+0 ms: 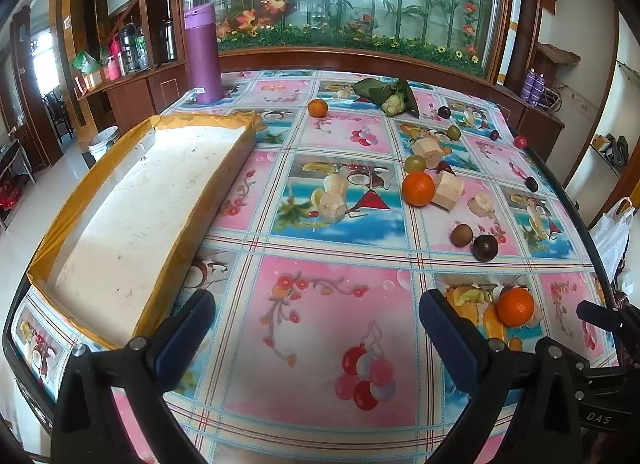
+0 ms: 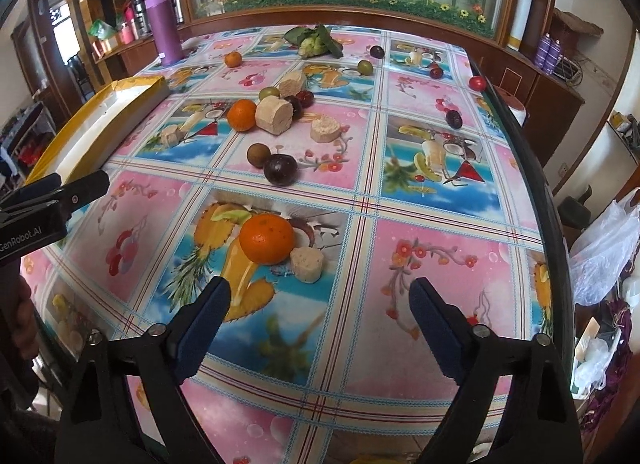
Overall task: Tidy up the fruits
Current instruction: 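Grasp the tan round biscuit with the right tool while the left tool grasps a mandarin orange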
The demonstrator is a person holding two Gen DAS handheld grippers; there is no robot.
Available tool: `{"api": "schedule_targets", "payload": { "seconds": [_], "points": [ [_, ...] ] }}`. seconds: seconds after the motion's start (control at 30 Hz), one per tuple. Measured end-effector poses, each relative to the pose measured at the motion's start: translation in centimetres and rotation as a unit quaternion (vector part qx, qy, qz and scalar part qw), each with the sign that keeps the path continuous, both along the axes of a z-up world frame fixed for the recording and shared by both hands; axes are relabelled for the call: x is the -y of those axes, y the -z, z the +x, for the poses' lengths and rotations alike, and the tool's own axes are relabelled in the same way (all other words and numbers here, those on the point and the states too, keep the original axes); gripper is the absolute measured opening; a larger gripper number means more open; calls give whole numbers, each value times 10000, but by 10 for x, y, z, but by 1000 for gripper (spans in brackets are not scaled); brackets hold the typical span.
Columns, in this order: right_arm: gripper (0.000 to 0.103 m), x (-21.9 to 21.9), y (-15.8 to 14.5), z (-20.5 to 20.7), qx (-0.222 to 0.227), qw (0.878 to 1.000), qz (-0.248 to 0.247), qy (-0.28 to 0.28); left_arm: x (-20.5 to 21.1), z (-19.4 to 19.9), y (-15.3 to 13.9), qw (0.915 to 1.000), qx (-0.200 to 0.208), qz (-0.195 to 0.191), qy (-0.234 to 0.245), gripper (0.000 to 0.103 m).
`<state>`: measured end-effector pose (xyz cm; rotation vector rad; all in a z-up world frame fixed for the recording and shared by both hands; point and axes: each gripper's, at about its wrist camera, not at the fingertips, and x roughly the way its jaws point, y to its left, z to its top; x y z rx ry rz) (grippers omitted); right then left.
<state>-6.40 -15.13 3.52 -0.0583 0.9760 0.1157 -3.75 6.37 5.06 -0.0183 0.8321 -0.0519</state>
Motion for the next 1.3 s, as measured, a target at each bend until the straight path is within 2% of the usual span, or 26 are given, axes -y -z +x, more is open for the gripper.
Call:
{"api": "schedule_targets", "payload": {
  "seconds": [0.1,0.23,0.3,0.43,0.6,0.77,0.87,1.03,1.27,1.3],
  "points": [
    [72,1,8,9,-150,9998,-27,-133,3,-2,0,10000,2,33,26,103],
    [58,6,20,20,-420,9985,201,-289,5,-4,0,10000,-33,78,24,103],
    [51,5,20,21,-371,9984,131,-412,5,-5,1,10000,-48,82,11,103],
    [46,0,20,25,-347,9963,72,-779,7,-5,2,9999,-103,61,-25,103],
    [22,-1,20,24,-282,9934,70,-1108,15,-7,2,9999,-102,78,8,103],
    [20,9,19,23,-284,9932,218,-1112,33,-7,3,9997,-182,65,176,103],
    [20,18,13,18,-196,9943,269,-1012,53,-6,4,9986,-269,9,460,103],
    [20,41,8,7,-126,9968,179,-768,98,0,8,9941,-494,8,961,103],
    [20,70,6,-3,-91,9979,335,-546,144,8,18,9880,-728,42,1362,103],
    [20,73,5,-4,-85,9979,355,-535,148,9,20,9875,-756,29,1386,101]
  ]
}}
